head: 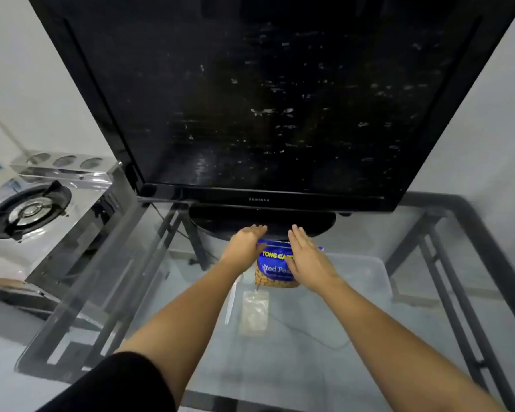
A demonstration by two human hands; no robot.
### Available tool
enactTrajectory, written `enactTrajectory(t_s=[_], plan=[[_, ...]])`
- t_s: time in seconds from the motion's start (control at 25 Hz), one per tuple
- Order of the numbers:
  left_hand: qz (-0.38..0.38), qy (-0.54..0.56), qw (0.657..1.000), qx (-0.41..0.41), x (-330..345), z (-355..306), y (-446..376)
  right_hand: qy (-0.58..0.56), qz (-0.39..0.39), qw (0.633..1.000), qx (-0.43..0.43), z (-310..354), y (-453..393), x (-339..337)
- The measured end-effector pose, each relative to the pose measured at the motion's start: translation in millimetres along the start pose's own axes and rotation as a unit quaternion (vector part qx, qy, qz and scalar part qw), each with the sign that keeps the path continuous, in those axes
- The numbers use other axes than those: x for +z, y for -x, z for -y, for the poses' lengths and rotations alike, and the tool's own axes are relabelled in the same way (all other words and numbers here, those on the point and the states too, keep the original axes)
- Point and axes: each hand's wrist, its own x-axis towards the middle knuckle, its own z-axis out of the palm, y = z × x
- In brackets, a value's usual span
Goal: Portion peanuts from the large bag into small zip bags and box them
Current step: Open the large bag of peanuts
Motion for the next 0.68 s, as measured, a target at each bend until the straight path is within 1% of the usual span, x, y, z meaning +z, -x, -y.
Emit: enactTrajectory(t_s=[0.12,0.28,0.32,0.4,0.48,0.52,0.6,0.68], plan=[[0.032,-0.002,0.999,0.007,2,3,-12,0.012,0.002,1.000,0.006,-3,-11,1],[0.079,0.025,0.996,0.019,7,16,-23,0.025,0.003,1.000,0.004,-14,-15,10],[0.084,0.036,0.996,0.022,5,20,-26,0.034,-0.030,0.999,-0.013,-19,-15,12],[0.090,0.068,0.993,0.021,3,27,-29,0.056,-0.096,0.990,-0.084,-31,-14,19],[0.098,0.077,0.992,0.027,3,29,-31,0.074,-0.116,0.982,-0.127,-42,-11,26],[0.100,0.069,0.992,0.036,3,30,-32,0.079,-0.118,0.980,-0.140,-44,-9,26],[0.102,0.015,0.992,0.071,3,31,-32,0.071,-0.136,0.976,-0.152,-43,-7,26],[0.095,-0.012,0.990,0.100,4,33,-32,0.037,-0.178,0.973,-0.140,-38,-7,26]])
